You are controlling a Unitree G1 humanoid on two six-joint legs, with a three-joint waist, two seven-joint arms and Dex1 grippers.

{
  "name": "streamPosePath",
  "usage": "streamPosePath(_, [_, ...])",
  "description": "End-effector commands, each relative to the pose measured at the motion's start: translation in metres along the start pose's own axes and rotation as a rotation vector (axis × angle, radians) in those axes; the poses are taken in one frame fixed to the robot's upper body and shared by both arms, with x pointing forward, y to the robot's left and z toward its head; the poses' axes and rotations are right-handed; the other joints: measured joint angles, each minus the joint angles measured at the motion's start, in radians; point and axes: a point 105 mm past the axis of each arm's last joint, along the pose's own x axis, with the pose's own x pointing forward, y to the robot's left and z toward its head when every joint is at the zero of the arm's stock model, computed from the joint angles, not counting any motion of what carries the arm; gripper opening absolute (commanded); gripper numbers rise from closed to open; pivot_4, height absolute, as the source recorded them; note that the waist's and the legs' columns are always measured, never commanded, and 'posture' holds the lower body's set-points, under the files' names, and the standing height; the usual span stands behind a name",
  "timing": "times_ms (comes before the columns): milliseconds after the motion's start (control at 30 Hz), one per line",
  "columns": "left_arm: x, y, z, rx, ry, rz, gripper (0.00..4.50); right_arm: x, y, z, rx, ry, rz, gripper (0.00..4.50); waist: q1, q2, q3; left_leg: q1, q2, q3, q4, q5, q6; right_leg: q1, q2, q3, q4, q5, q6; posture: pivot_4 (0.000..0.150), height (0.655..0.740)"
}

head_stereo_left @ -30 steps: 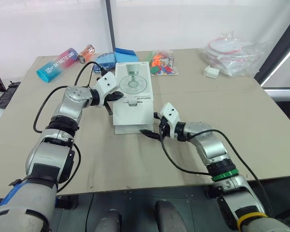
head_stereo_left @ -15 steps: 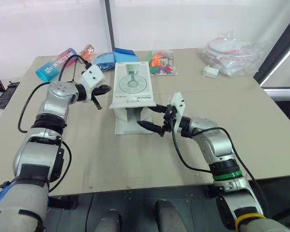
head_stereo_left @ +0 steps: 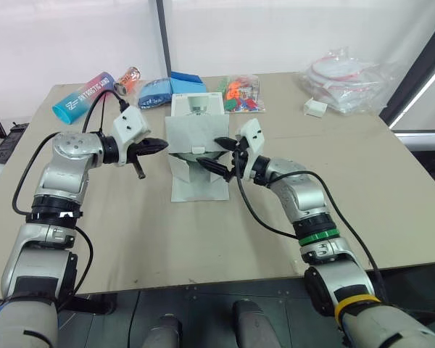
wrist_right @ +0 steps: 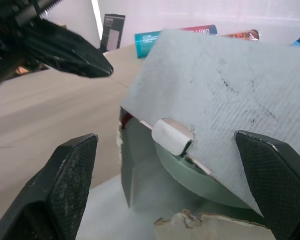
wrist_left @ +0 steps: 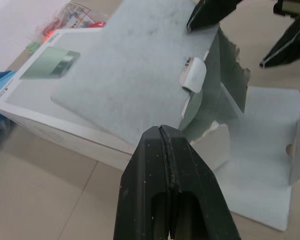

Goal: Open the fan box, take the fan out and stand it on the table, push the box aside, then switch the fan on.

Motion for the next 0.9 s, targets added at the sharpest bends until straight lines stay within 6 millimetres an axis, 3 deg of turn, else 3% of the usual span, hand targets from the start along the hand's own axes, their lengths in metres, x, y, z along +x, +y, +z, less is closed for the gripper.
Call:
streamPosePath(33, [0.006, 0.014, 0.011, 0.025, -0.015, 0.070, 0.04, 0.004, 0.002, 0.016, -0.040, -0.046, 0.002, 4.50, -0.001, 0.000, 0.000, 0.000, 0.000, 0.000, 0.000, 0.000, 0.000, 0.000, 0.000, 0.000, 0.000, 0.000, 0.000, 0.150, 0.7400])
streamPosePath(367, [0.037, 0.014, -0.023, -0.015, 0.092, 0.099, 0.04, -0.015, 0.011, 0.034, -0.037, -0.085, 0.041, 4.50, 0.000, 0.000, 0.000, 0.000, 0.000, 0.000, 0.000, 0.000, 0.000, 0.000, 0.000, 0.000, 0.000, 0.000, 0.000, 0.150, 0.7400])
streamPosePath(533, [0.041, 0.013, -0.024, -0.003, 0.095, 0.089, 0.00, -0.015, 0.018, 0.050, -0.054, -0.095, 0.054, 2.21, -0.002, 0.000, 0.000, 0.000, 0.000, 0.000, 0.000, 0.000, 0.000, 0.000, 0.000, 0.000, 0.000, 0.000, 0.000, 0.150, 0.7400])
streamPosePath(567, [0.041, 0.013, -0.023, -0.001, 0.090, 0.087, 0.00, -0.012, 0.018, 0.053, -0.072, -0.066, 0.042, 1.43, -0.002, 0.000, 0.000, 0.000, 0.000, 0.000, 0.000, 0.000, 0.000, 0.000, 0.000, 0.000, 0.000, 0.000, 0.000, 0.150, 0.7400])
streamPosePath(633, [0.042, 0.013, -0.020, 0.004, 0.080, 0.085, 0.00, -0.007, 0.019, 0.052, -0.118, 0.010, 0.029, 0.61, -0.002, 0.000, 0.000, 0.000, 0.000, 0.000, 0.001, 0.000, 0.000, 0.000, 0.000, 0.000, 0.001, 0.000, 0.000, 0.150, 0.7400])
streamPosePath(700, [0.043, 0.013, -0.018, 0.006, 0.074, 0.085, 0.00, -0.005, 0.019, 0.048, -0.162, 0.072, 0.022, 0.08, -0.002, 0.000, 0.000, 0.000, 0.000, 0.000, 0.001, 0.000, 0.000, 0.000, 0.000, 0.000, 0.001, 0.000, 0.000, 0.150, 0.7400])
streamPosePath(900, [0.041, 0.011, -0.020, 0.002, 0.065, 0.083, 0.00, 0.004, 0.009, 0.045, -0.250, 0.206, -0.051, 0.08, -0.001, 0.000, 0.000, 0.000, 0.000, 0.000, 0.000, 0.000, 0.000, -0.001, 0.000, 0.000, 0.000, 0.000, 0.000, 0.150, 0.7400])
